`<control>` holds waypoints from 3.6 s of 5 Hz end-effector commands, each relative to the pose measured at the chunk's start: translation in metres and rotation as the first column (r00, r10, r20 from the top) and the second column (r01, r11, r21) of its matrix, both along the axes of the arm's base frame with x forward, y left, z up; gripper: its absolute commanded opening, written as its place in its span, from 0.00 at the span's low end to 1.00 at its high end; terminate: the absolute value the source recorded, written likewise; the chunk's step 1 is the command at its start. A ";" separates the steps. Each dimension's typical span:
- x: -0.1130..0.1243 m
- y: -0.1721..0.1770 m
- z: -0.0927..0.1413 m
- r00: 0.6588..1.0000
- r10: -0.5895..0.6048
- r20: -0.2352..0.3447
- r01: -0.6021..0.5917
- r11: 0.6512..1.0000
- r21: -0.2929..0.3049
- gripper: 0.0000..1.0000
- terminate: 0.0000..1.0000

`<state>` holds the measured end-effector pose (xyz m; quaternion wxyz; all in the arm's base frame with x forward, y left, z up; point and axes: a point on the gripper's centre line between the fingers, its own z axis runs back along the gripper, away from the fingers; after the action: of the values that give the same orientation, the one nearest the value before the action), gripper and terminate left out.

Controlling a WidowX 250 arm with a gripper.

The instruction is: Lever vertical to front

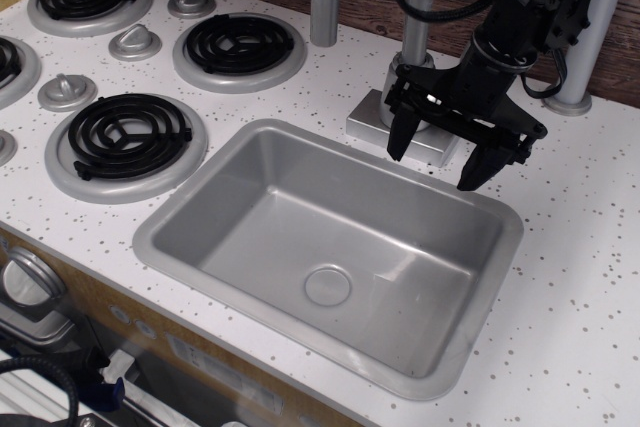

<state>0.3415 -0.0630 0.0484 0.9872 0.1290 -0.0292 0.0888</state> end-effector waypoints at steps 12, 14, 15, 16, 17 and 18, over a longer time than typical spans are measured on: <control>0.089 0.013 0.050 0.871 -0.356 0.338 0.332 0.934 0.130 1.00 0.00; 0.087 0.011 0.048 0.883 -0.332 0.333 0.312 0.943 0.113 0.00 0.00; 0.071 0.006 0.047 0.902 -0.279 0.331 0.260 0.960 0.102 0.00 0.00; 0.055 0.001 0.044 0.921 -0.220 0.322 0.205 0.976 0.079 0.00 0.00; 0.044 -0.001 0.038 0.930 -0.177 0.324 0.168 0.984 0.054 0.00 0.00; 0.040 0.002 0.021 0.944 -0.126 0.306 0.141 0.990 -0.028 0.00 0.00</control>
<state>0.3764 -0.0603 0.0478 0.9826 0.0747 -0.1612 0.0539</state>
